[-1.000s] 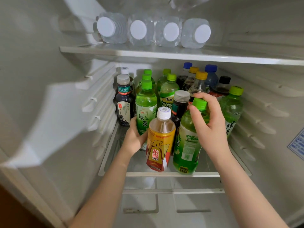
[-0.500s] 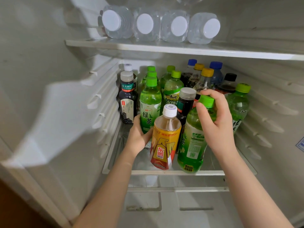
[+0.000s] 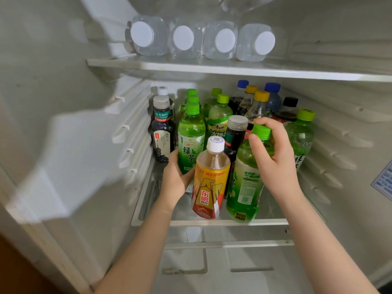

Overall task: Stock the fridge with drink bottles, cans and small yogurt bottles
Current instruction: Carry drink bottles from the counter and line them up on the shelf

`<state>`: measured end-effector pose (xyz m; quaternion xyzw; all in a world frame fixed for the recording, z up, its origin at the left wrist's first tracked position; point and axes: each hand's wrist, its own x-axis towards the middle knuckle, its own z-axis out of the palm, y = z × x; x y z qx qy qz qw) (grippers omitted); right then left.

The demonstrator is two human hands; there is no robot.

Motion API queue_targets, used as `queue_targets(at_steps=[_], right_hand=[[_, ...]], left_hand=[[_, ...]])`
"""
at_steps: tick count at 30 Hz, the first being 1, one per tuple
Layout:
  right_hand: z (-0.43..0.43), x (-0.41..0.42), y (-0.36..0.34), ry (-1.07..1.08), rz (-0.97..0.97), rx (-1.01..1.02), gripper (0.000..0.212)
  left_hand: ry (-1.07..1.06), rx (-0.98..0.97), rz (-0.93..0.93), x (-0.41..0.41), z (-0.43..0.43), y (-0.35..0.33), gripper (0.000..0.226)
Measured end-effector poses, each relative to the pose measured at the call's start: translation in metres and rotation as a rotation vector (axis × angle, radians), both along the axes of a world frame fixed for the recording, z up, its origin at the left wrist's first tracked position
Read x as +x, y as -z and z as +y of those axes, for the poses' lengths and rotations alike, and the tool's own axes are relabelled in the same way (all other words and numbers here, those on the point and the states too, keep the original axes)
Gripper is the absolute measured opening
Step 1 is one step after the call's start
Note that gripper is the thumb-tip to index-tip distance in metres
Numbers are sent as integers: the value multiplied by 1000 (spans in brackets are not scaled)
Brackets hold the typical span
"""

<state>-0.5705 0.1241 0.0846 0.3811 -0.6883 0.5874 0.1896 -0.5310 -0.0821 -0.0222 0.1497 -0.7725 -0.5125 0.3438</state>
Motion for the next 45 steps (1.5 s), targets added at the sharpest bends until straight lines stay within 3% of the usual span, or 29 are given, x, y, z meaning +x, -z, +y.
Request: queue_targets(at_steps=[3, 7, 12, 15, 18, 25, 35, 40, 45], right_hand=[[3, -2, -1, -19, -5, 24, 27], [5, -2, -3, -42, -11, 41, 27], [9, -2, -4, -49, -6, 59, 29], [12, -2, -3, -52, -35, 84, 33], [13, 2, -5, -99, -68, 92, 25], [-7, 13, -8, -129, 113, 139, 27], [-61, 21, -9, -219, 49, 191, 39], [-43, 27, 5, -116, 44, 221, 68], [-27, 60, 62, 143, -32, 337, 75]], left_hand=[[-10, 137, 83, 13, 9, -11, 75], [-70, 207, 343, 47, 45, -16, 46], [157, 38, 175, 58, 78, -16, 80], [177, 13, 149, 55, 83, -17, 84], [85, 60, 158, 61, 80, -13, 85], [-165, 12, 149, 90, 47, -15, 82], [-208, 12, 125, 99, 39, -15, 88], [-204, -13, 112, 99, 39, -15, 87], [-245, -49, 101, 100, 38, -14, 89]])
